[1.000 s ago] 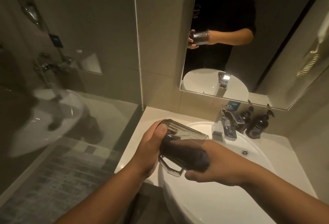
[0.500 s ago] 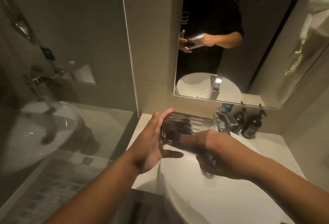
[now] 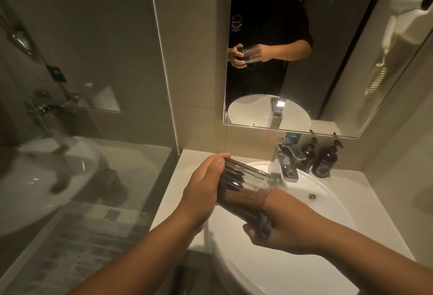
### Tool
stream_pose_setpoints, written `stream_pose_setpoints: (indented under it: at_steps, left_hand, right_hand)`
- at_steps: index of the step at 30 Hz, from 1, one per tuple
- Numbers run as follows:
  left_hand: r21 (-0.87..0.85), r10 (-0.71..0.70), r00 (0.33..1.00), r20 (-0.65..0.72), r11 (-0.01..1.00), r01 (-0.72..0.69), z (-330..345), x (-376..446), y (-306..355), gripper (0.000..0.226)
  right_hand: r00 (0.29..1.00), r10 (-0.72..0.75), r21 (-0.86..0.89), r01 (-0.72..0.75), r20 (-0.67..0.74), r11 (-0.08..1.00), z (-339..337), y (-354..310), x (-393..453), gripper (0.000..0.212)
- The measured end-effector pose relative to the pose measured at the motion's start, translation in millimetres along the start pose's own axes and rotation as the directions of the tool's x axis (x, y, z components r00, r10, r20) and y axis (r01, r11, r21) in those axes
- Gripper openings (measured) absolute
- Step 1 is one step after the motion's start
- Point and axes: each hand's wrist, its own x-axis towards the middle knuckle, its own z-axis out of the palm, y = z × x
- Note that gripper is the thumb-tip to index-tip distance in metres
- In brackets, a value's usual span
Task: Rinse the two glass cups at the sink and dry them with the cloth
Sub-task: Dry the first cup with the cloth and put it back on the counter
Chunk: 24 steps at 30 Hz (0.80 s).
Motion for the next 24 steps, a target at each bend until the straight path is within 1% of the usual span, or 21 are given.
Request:
stream_pose_setpoints:
  at_steps: [2, 4, 6, 7, 8, 10, 11, 13, 14, 15, 16, 17, 18, 19, 20, 21, 22, 23, 24]
  left_hand:
    - [0.006, 0.035, 0.999, -0.003, 0.999, -0.035, 0.8, -2.1, 0.9, 0.043]
    - [0.006, 0.064, 0.998, 0.001, 0.998, -0.064, 1.9, -5.3, 1.5, 0.045]
    - [0.005, 0.096, 0.995, 0.011, 0.995, -0.096, 2.8, -8.5, 2.4, 0.043]
    - [0.007, 0.114, 0.993, 0.009, 0.993, -0.114, 3.1, -9.8, 3.0, 0.041]
    - [0.014, 0.133, 0.991, 0.002, 0.991, -0.133, 3.4, -10.4, 3.0, 0.04]
    - [0.014, 0.185, 0.983, -0.012, 0.983, -0.185, 3.6, -10.6, 3.3, 0.038]
    - [0.009, 0.212, 0.977, -0.018, 0.977, -0.212, 4.1, -10.9, 3.6, 0.037]
    - [0.01, 0.273, 0.962, -0.027, 0.962, -0.273, 5.6, -12.5, 3.4, 0.037]
    - [0.012, 0.308, 0.951, -0.031, 0.952, -0.307, 6.1, -13.4, 3.8, 0.037]
    - [0.017, 0.34, 0.94, -0.03, 0.94, -0.339, 6.4, -14.3, 4.5, 0.041]
    - [0.032, 0.372, 0.928, -0.025, 0.928, -0.371, 6.4, -14.0, 4.8, 0.048]
    - [0.046, 0.397, 0.918, -0.006, 0.917, -0.397, 6.1, -13.7, 5.8, 0.054]
    - [0.045, 0.4, 0.916, 0.019, 0.915, -0.4, 5.7, -12.8, 7.6, 0.055]
    - [0.026, 0.377, 0.925, 0.05, 0.925, -0.379, 4.8, -11.4, 10.0, 0.053]
    - [-0.015, 0.312, 0.946, 0.087, 0.95, -0.312, 3.6, -9.9, 13.1, 0.05]
    - [-0.08, 0.212, 0.968, 0.135, 0.976, -0.202, 3.2, -8.2, 17.5, 0.047]
    - [-0.151, 0.087, 0.978, 0.192, 0.987, -0.058, 3.2, -5.9, 21.9, 0.047]
    - [-0.211, -0.033, 0.968, 0.25, 0.974, 0.088, 3.8, -4.1, 27.1, 0.051]
    - [-0.236, -0.124, 0.95, 0.286, 0.952, 0.196, 4.2, -2.0, 30.7, 0.057]
  right_hand:
    - [0.998, 0.061, 0.09, -0.059, -0.017, 0.994, -0.5, -3.0, -1.3, 0.07]
    - [0.988, 0.154, 0.188, -0.153, 0.012, 0.97, -1.9, -5.1, -3.6, 0.064]
    - [0.964, 0.261, 0.317, -0.263, 0.05, 0.911, -2.8, -5.9, -6.2, 0.057]
    - [0.95, 0.306, 0.398, -0.306, 0.066, 0.865, -2.9, -6.4, -7.3, 0.056]
    - [0.941, 0.33, 0.481, -0.322, 0.07, 0.815, -2.6, -6.3, -8.3, 0.057]
    - [0.944, 0.324, 0.661, -0.285, 0.066, 0.694, -3.0, -5.5, -9.4, 0.055]
    - [0.95, 0.304, 0.755, -0.248, 0.069, 0.607, -4.4, -5.4, -9.4, 0.055]
    - [0.965, 0.251, 0.916, -0.165, 0.074, 0.365, -7.2, -5.0, -9.3, 0.057]
    - [0.971, 0.228, 0.961, -0.126, 0.069, 0.245, -8.1, -4.0, -9.4, 0.056]
    - [0.972, 0.225, 0.983, -0.101, 0.065, 0.152, -8.8, -3.4, -9.9, 0.056]
    - [0.97, 0.234, 0.99, -0.093, 0.067, 0.102, -9.8, -3.2, -10.0, 0.056]
    - [0.968, 0.241, 0.991, -0.092, 0.068, 0.093, -11.4, -1.5, -9.7, 0.057]
    - [0.967, 0.248, 0.982, -0.1, 0.058, 0.159, -14.2, 1.5, -10.6, 0.057]
    - [0.969, 0.246, 0.934, -0.112, 0.027, 0.339, -19.5, 3.7, -11.9, 0.056]
    - [0.973, 0.228, 0.779, -0.128, -0.02, 0.614, -25.0, 7.7, -13.9, 0.052]
    - [0.982, 0.186, 0.498, -0.139, -0.045, 0.856, -32.0, 10.0, -15.6, 0.047]
    - [0.993, 0.116, 0.192, -0.109, -0.029, 0.975, -37.3, 11.1, -16.0, 0.044]
    - [0.999, 0.048, -0.049, -0.048, 0.01, 0.998, -39.5, 11.8, -14.5, 0.043]
    - [0.999, -0.01, -0.208, 0.019, 0.048, 0.978, -39.2, 10.9, -13.0, 0.044]
